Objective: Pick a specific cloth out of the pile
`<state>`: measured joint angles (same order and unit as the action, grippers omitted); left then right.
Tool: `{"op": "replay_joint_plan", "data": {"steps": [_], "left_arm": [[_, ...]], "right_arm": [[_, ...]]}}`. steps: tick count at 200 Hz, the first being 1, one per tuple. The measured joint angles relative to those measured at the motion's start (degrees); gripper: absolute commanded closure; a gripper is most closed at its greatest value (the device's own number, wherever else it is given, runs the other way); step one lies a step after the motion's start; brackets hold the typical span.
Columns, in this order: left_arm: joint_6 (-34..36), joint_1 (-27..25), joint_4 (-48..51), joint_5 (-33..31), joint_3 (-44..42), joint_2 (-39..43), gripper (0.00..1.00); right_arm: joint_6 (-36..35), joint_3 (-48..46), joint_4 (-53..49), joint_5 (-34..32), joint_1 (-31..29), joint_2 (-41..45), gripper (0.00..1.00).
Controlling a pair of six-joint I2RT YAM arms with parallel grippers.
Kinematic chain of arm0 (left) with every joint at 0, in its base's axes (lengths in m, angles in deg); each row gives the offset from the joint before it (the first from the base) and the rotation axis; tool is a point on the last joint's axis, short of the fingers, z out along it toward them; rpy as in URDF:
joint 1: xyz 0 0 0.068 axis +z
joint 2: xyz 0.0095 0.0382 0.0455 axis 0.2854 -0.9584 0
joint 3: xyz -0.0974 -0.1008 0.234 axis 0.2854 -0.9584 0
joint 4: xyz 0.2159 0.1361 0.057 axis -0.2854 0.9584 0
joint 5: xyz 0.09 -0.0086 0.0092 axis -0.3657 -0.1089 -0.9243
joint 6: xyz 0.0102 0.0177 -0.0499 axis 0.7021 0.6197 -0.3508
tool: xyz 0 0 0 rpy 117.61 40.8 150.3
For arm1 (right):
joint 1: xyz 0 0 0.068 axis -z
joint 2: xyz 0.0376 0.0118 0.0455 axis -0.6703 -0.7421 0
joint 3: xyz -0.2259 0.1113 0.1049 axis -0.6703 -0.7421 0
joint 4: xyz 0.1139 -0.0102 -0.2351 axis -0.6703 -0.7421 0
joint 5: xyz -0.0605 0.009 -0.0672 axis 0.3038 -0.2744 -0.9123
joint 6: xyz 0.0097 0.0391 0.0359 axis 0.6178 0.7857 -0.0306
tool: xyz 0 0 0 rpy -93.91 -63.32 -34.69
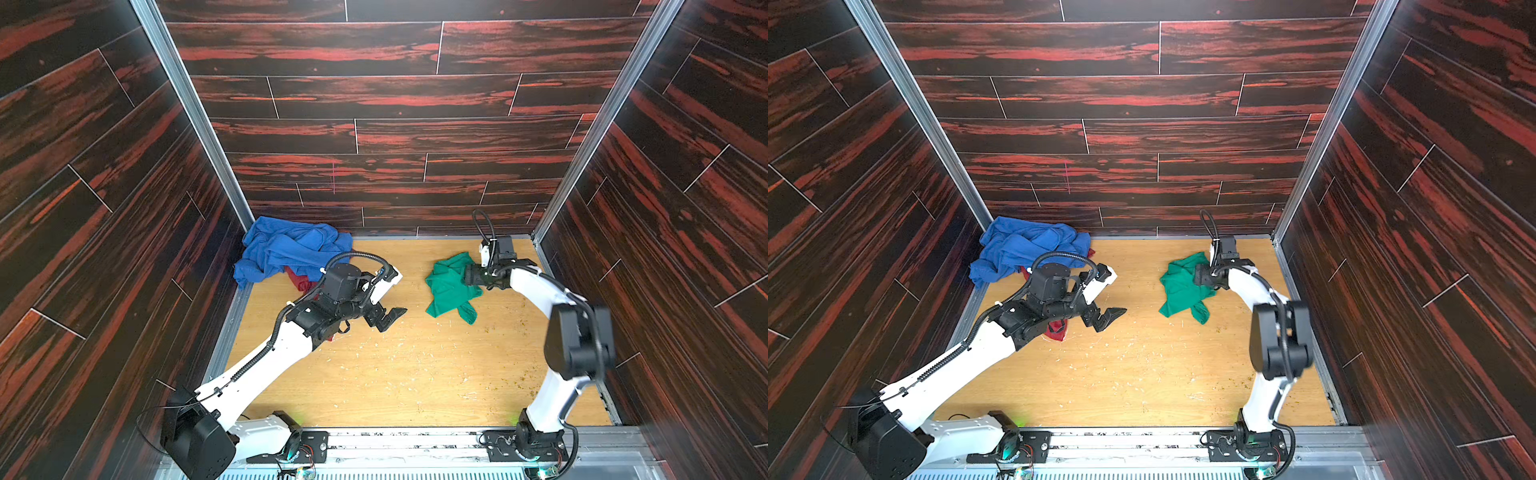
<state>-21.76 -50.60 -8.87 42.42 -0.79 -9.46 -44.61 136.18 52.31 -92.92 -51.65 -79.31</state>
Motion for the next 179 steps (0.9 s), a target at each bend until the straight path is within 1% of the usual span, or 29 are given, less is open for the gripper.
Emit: {"op": "replay_joint_plan", "data": {"steps": [16,31,57,75,90,108,127,152,179], "left_arm": [[0.0,0.0,0.0,0.0,0.0,0.0,0.01],[0.0,0.0,0.1,0.0,0.0,0.0,0.01],[0.0,0.0,0.5,0.0,0.0,0.0,0.01],[0.0,0.0,0.7,0.0,0.0,0.0,0.01],[0.0,0.0,0.8,0.0,0.0,0.0,0.01],[0.0,0.0,0.8,0.1,0.0,0.0,0.01],[0.0,0.0,0.8,0.0,0.0,0.0,0.01],[0.0,-0.1,0.9,0.0,0.0,0.0,0.01],[0.0,-0.1,0.9,0.0,0.0,0.0,0.01]], "right_arm": [[-2.6,-1.5,2.5,-0.8,-2.2,3.2,0.02],[-6.9,-2.6,5.1,-0.3,-4.4,4.7,0.01],[-19.2,-5.5,9.4,1.9,-7.1,4.8,0.01],[-27.6,-8.0,11.6,3.0,-7.3,4.4,0.01],[-32.5,-8.0,12.2,4.0,-7.0,3.2,0.01],[-37.2,-5.1,11.8,5.6,-6.7,0.0,0.01],[-41.0,0.4,9.8,7.0,-6.5,-4.8,0.01],[-43.7,6.7,6.3,8.7,-6.2,-9.9,0.01],[-45.9,13.6,-0.4,9.6,-5.3,-15.3,0.01]]}}
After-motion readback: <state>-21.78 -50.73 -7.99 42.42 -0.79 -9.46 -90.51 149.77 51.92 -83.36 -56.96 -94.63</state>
